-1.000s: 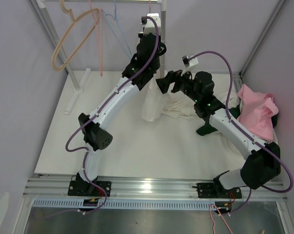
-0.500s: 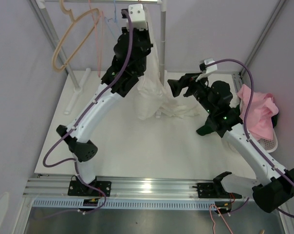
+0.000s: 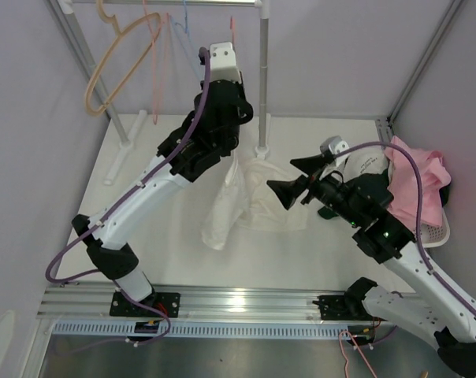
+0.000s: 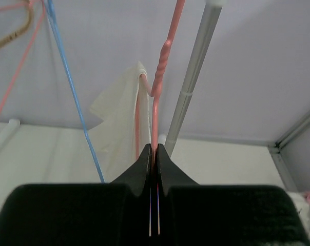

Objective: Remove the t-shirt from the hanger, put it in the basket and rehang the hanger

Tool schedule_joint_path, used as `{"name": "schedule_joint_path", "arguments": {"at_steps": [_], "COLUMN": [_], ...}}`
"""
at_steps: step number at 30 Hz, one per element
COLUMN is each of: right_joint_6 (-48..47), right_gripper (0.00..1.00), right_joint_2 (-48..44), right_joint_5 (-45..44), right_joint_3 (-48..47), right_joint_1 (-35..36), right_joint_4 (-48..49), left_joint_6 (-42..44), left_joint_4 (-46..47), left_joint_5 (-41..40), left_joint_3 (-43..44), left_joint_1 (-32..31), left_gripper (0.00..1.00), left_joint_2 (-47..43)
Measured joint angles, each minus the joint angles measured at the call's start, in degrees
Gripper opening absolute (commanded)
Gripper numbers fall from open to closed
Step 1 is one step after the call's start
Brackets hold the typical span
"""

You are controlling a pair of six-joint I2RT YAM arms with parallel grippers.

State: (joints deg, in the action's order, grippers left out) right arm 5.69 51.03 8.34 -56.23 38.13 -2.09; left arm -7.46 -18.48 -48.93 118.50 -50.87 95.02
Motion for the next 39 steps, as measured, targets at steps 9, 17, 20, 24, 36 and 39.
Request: {"name": "schedule_joint_path", "arguments": {"at_steps": [9, 17, 20, 24, 36, 39], "right_joint_6": [2.73, 4.87, 4.83, 4.85, 5.07, 5.25], "right_gripper": [0.95, 0.98, 0.98, 0.93, 0.00, 0.00], "right_joint_2": [-8.98, -5.33, -1.88, 2.54, 6.58, 5.14], "right_joint_5": [2.25, -1.88, -4.04, -6.01, -12.92, -14.58], "right_joint_3": [5.68, 10.38, 10.88, 10.91, 10.73, 10.80], "right_joint_1": [4.57, 14.78, 16.74, 16.94, 17.62, 19.52], "right_joint_4": [-0.11, 4.31, 6.47, 10.19, 12.61, 9.68], "left_joint_6": [-17.88, -22.12, -22.58, -23.10, -26.08, -26.10], "left_joint_4": [-18.14, -22.01, -22.62, -22.99, -24.52, -24.02], "left_joint_5": [-3.41, -6.82, -8.07, -9.05, -10.95, -10.80], "left_joint_3": [1.75, 3.17, 5.14, 5.84, 1.51, 0.76], "left_joint_1": [-0.63, -2.49, -3.06, -3.50, -3.45, -2.67], "left_gripper": [0.01, 0.01, 0.01, 0.01, 0.01, 0.01], "left_joint_2": [4.31, 6.40, 7.15, 7.32, 6.10, 6.05]}}
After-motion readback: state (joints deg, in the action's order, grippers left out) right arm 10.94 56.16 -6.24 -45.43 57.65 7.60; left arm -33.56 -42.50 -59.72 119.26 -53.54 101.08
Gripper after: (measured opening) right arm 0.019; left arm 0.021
